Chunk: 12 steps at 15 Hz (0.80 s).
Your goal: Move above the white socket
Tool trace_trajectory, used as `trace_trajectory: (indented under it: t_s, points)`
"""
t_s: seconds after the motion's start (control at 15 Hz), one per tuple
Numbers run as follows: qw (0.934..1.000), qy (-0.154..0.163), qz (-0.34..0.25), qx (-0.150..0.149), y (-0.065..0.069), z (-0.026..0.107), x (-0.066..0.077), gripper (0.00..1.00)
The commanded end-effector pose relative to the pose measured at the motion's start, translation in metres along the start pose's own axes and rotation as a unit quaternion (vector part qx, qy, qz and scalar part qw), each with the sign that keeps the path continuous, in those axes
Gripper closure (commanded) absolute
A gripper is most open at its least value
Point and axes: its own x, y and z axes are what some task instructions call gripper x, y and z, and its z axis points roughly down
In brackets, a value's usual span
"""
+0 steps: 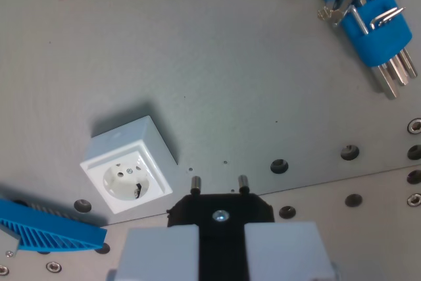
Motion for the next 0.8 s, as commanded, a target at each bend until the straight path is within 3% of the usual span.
trace_trajectory:
  t_s: [0.07, 0.8]
  points:
    - [1.0, 0.001, 0.001, 0.0, 0.0001, -0.0001, 0.0, 1.0]
    - [0.9998, 0.002, -0.019, 0.001, -0.0026, 0.0052, -0.0037, 1.0]
